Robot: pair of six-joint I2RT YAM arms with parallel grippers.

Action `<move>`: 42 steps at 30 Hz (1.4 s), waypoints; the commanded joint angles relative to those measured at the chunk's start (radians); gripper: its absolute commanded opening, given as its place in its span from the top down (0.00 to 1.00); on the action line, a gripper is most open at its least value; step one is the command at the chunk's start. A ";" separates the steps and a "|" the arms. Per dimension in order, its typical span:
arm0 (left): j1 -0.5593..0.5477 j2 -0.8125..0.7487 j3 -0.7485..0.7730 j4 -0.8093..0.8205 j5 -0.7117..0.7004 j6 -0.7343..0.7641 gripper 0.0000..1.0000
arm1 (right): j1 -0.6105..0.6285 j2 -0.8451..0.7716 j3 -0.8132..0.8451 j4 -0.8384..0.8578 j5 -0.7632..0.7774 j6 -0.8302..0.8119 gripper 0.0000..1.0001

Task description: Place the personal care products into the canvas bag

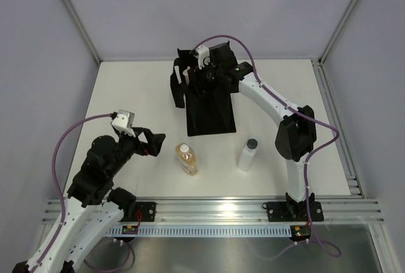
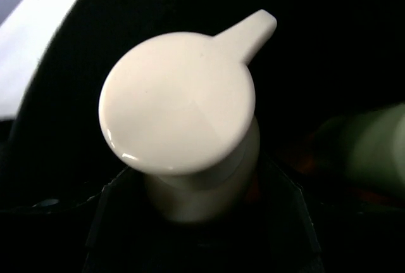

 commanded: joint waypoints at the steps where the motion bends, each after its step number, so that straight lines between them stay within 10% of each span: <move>1: 0.002 -0.011 -0.005 0.053 0.029 0.011 0.01 | -0.015 -0.011 -0.031 0.001 0.058 -0.081 0.96; 16: 0.002 0.023 0.015 0.017 0.003 -0.214 0.01 | -0.037 0.010 0.060 -0.175 -0.077 -0.200 0.11; 32: -0.071 0.190 0.010 -0.058 -0.076 -0.696 0.01 | -0.066 -0.257 0.342 -0.278 0.081 -0.266 0.01; 42: -0.386 0.576 0.370 -0.577 -0.500 -1.047 0.01 | -0.408 -0.688 -0.324 -0.050 -0.030 -0.130 0.00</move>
